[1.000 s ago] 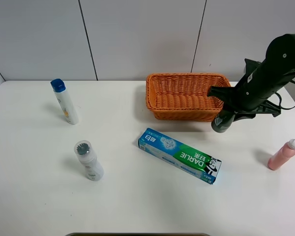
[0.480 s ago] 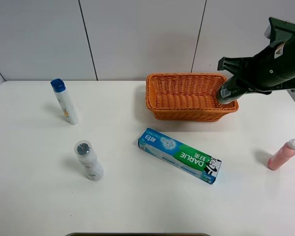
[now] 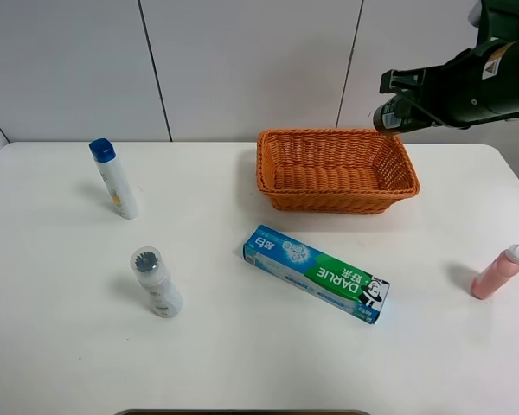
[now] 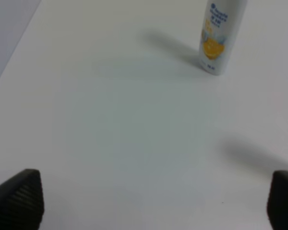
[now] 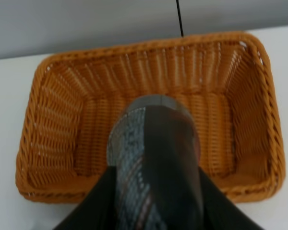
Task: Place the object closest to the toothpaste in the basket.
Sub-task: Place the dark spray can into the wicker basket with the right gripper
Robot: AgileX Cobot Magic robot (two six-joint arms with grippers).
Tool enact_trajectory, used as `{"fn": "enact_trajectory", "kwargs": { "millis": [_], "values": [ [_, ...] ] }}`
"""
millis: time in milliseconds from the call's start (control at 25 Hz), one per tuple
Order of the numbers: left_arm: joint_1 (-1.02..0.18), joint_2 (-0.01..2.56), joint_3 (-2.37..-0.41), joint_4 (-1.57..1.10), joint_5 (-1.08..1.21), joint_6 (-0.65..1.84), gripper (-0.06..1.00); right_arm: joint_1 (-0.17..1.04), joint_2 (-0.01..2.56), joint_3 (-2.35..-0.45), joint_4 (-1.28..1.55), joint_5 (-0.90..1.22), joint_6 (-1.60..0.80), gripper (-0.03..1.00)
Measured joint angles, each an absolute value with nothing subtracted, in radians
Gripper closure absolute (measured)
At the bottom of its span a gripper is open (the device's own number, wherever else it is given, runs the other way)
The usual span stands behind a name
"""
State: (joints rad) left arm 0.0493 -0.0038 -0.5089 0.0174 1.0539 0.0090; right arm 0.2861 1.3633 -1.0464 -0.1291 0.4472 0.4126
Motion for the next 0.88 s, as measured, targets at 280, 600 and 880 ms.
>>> {"fn": "enact_trajectory", "kwargs": {
  "millis": [280,600,880],
  "values": [
    [0.049,-0.004,-0.509,0.017,1.054,0.009,0.0,0.286,1.545,-1.208,-0.137,0.459,0.381,0.64],
    [0.049,-0.004,-0.509,0.017,1.054,0.009,0.0,0.286,1.733,-1.319,-0.139,0.475,0.334,0.64],
    [0.049,-0.004,-0.509,0.016,1.054,0.009,0.0,0.286,1.882,-1.378,-0.139,0.433,0.327,0.64]
  ]
}}
